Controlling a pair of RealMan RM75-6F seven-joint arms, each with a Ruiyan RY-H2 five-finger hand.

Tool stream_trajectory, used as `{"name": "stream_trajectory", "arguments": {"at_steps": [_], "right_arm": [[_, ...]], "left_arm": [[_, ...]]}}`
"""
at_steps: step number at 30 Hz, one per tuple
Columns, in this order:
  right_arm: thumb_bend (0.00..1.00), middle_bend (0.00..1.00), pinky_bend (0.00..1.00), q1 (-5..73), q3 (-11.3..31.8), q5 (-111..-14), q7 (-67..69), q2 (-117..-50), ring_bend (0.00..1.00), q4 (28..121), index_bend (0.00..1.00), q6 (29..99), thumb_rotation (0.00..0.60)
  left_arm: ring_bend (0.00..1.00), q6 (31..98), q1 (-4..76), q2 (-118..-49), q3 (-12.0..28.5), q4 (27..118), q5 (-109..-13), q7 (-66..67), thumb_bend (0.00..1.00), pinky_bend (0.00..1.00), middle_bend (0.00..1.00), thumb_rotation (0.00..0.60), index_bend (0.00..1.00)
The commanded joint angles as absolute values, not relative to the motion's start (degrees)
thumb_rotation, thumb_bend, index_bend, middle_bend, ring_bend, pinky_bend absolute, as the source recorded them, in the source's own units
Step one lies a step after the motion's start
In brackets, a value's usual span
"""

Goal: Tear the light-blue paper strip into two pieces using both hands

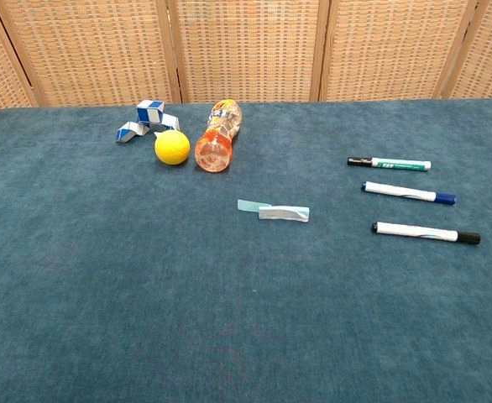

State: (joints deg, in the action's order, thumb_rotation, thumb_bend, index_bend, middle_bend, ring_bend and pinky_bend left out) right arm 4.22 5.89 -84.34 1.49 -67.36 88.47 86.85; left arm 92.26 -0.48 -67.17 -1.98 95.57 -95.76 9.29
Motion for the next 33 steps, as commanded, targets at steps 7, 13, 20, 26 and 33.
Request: {"name": "stream_trajectory", "arguments": {"at_steps": [7, 13, 20, 26, 33], "right_arm": [[0.00, 0.00, 0.00, 4.4, 5.7, -84.7, 2.1, -67.1, 0.00, 88.5, 0.03, 86.4, 0.600], [0.00, 0.00, 0.00, 8.9, 6.8, -84.5, 0.5, -66.5, 0.00, 90.4, 0.06, 80.0, 0.600], [0.00, 0.00, 0.00, 20.3, 14.4, -75.5, -3.3, -64.4, 0.00, 97.9, 0.32, 65.3, 0.600], [0.10, 0.00, 0.00, 30.7, 20.4, -60.9, -18.6, -70.4, 0.00, 99.6, 0.43, 60.9, 0.600], [0.19, 0.00, 0.00, 41.1, 22.1, -46.5, -33.1, -79.4, 0.00, 97.5, 0.44, 60.4, 0.600]], "left_arm": [[0.00, 92.4, -0.6, -67.4, -1.9, 95.4, -95.8, 9.5, 0.00, 0.00, 0.00, 0.600, 0.00], [0.00, 93.1, -0.6, -67.5, -1.3, 95.1, -95.7, 9.0, 0.00, 0.00, 0.00, 0.600, 0.00], [0.00, 92.0, -0.1, -67.9, -0.4, 95.5, -93.9, 10.1, 0.00, 0.00, 0.00, 0.600, 0.00], [0.00, 89.2, 1.1, -68.4, 1.0, 95.6, -90.1, 11.1, 0.00, 0.00, 0.00, 0.600, 0.00], [0.00, 86.5, 2.2, -68.8, 2.1, 95.8, -86.7, 12.7, 0.00, 0.00, 0.00, 0.600, 0.00]]}}
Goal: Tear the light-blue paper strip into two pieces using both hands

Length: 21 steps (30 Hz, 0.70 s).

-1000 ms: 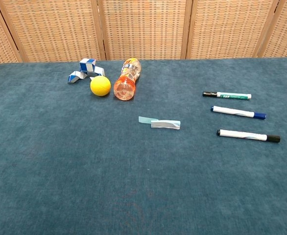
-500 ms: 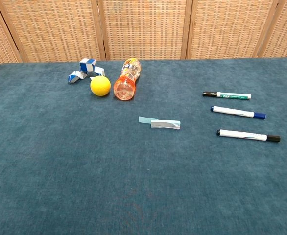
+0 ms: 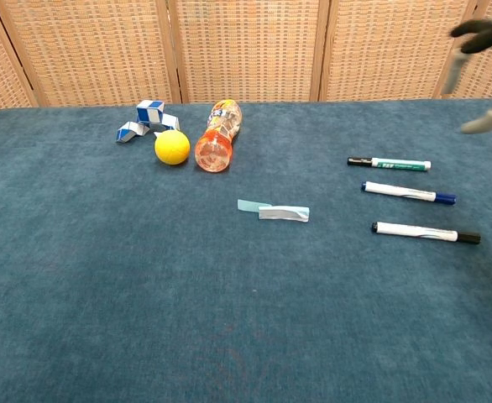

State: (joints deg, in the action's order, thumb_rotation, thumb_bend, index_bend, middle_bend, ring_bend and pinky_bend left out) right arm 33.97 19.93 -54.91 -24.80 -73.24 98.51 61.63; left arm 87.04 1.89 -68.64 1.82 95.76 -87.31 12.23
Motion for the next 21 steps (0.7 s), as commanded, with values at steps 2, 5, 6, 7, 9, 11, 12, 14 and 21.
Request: {"name": "stream_trajectory", "arguments": {"at_steps": [2, 5, 6, 7, 9, 11, 12, 14, 21], "right_arm": [[0.21, 0.00, 0.00, 43.2, 22.1, -43.5, -35.7, -81.6, 0.00, 96.4, 0.44, 60.7, 0.600], [0.22, 0.00, 0.00, 46.2, 22.2, -38.2, -39.1, -85.0, 0.00, 94.6, 0.44, 61.5, 0.600], [0.24, 0.00, 0.00, 47.0, 22.1, -37.1, -39.8, -85.9, 0.00, 94.2, 0.44, 61.8, 0.600], [0.25, 0.00, 0.00, 47.8, 22.0, -35.8, -40.5, -87.0, 0.00, 93.7, 0.44, 62.1, 0.600], [0.29, 0.00, 0.00, 48.8, 21.6, -34.4, -41.3, -88.5, 0.00, 92.9, 0.44, 62.5, 0.600], [0.31, 0.00, 0.00, 49.9, 20.8, -33.1, -42.1, -90.3, 0.00, 91.8, 0.44, 62.7, 0.600], [0.31, 0.00, 0.00, 50.2, 20.6, -32.7, -42.2, -91.0, 0.00, 91.3, 0.44, 62.9, 0.600], [0.31, 0.00, 0.00, 50.7, 20.1, -32.1, -42.2, -92.3, 0.00, 90.5, 0.44, 63.0, 0.600], [0.31, 0.00, 0.00, 51.6, 18.1, -31.3, -42.0, -96.5, 0.00, 87.0, 0.44, 63.7, 0.600]], "left_arm": [[0.00, 86.1, 2.4, -69.0, 2.2, 95.8, -86.1, 12.9, 0.00, 0.00, 0.00, 0.600, 0.00], [0.00, 85.8, 2.5, -69.1, 2.4, 95.8, -85.4, 13.2, 0.00, 0.00, 0.00, 0.600, 0.00], [0.00, 85.7, 2.6, -69.1, 2.4, 95.8, -85.2, 13.2, 0.00, 0.00, 0.00, 0.600, 0.00], [0.00, 85.6, 2.6, -69.2, 2.4, 95.8, -85.1, 13.3, 0.00, 0.00, 0.00, 0.600, 0.00], [0.00, 85.5, 2.7, -69.2, 2.5, 95.7, -84.8, 13.3, 0.00, 0.00, 0.00, 0.600, 0.00], [0.00, 85.3, 2.7, -69.2, 2.4, 95.6, -84.6, 13.2, 0.00, 0.00, 0.00, 0.600, 0.00], [0.00, 85.3, 2.8, -69.2, 2.4, 95.6, -84.6, 13.2, 0.00, 0.00, 0.00, 0.600, 0.00], [0.00, 85.4, 2.8, -69.2, 2.3, 95.5, -84.6, 13.2, 0.00, 0.00, 0.00, 0.600, 0.00], [0.00, 85.7, 2.7, -69.2, 2.0, 95.5, -84.9, 13.0, 0.00, 0.00, 0.00, 0.600, 0.00]]}}
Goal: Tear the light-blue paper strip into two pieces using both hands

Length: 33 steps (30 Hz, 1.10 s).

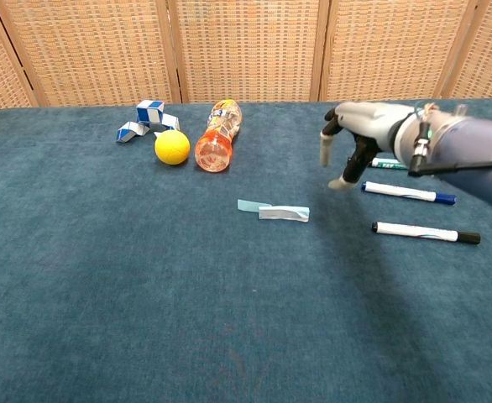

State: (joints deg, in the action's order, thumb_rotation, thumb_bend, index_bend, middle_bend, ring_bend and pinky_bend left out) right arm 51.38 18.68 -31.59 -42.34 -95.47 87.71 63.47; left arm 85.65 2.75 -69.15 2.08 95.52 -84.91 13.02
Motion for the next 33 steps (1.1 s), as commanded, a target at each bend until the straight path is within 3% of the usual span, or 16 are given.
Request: {"name": "stream_trajectory", "arguments": {"at_steps": [1, 33], "right_arm": [[0.31, 0.00, 0.00, 51.6, 18.0, -31.3, -41.7, -96.9, 0.00, 86.7, 0.44, 63.8, 0.600], [0.35, 0.00, 0.00, 55.0, 18.0, -33.3, -43.2, -111.0, 0.00, 70.3, 0.48, 63.3, 0.600]], "left_arm": [[0.00, 85.6, 2.8, -69.2, 2.0, 95.5, -84.9, 13.1, 0.00, 0.00, 0.00, 0.600, 0.00], [0.00, 84.9, 3.3, -69.1, 1.5, 95.3, -84.4, 12.6, 0.00, 0.00, 0.00, 0.600, 0.00]]}}
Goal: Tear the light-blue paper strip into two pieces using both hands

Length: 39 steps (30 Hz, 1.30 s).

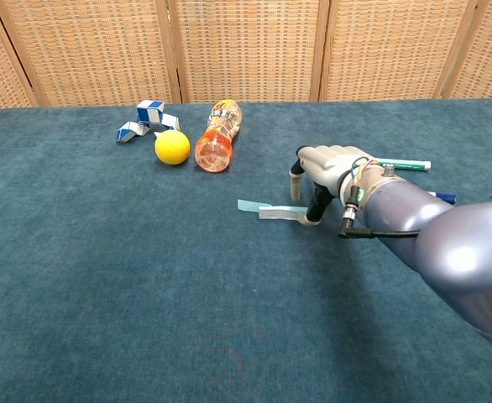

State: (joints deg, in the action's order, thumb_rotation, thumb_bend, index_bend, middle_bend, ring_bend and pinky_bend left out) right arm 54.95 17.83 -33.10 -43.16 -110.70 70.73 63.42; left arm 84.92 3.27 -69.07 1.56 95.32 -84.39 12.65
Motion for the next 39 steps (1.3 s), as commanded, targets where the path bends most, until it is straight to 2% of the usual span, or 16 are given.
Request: {"name": "stream_trajectory", "arguments": {"at_steps": [1, 12, 19, 27, 33, 39], "right_arm": [[0.36, 0.00, 0.00, 55.0, 18.0, -33.5, -43.1, -111.2, 0.00, 70.2, 0.49, 63.2, 0.600], [0.37, 0.00, 0.00, 54.9, 18.5, -34.6, -43.2, -112.5, 0.00, 68.0, 0.50, 62.7, 0.600], [0.43, 0.00, 0.00, 54.8, 18.8, -33.9, -44.1, -112.8, 0.00, 67.5, 0.52, 61.9, 0.600], [0.47, 0.00, 0.00, 54.4, 18.7, -35.1, -43.5, -113.0, 0.00, 67.3, 0.61, 61.4, 0.600], [0.47, 0.00, 0.00, 53.4, 18.0, -40.2, -40.4, -111.8, 0.00, 69.0, 0.64, 62.9, 0.600], [0.47, 0.00, 0.00, 50.9, 16.2, -49.2, -36.2, -106.0, 0.00, 74.8, 0.65, 65.4, 0.600]], "left_arm": [[0.00, 84.9, 3.3, -69.1, 1.5, 95.3, -84.4, 12.6, 0.00, 0.00, 0.00, 0.600, 0.00], [0.00, 84.8, 3.4, -69.0, 1.5, 95.2, -84.1, 12.3, 0.00, 0.00, 0.00, 0.600, 0.00], [0.00, 84.8, 3.4, -68.9, 1.5, 95.2, -84.1, 12.3, 0.00, 0.00, 0.00, 0.600, 0.00], [0.00, 84.5, 3.5, -68.9, 1.5, 95.0, -83.9, 12.0, 0.00, 0.00, 0.00, 0.600, 0.00], [0.00, 84.1, 3.7, -68.9, 1.6, 94.8, -83.7, 11.8, 0.00, 0.00, 0.00, 0.600, 0.00], [0.00, 82.6, 5.5, -68.3, 3.0, 93.4, -83.4, 10.7, 0.00, 0.00, 0.00, 0.600, 0.00]]}}
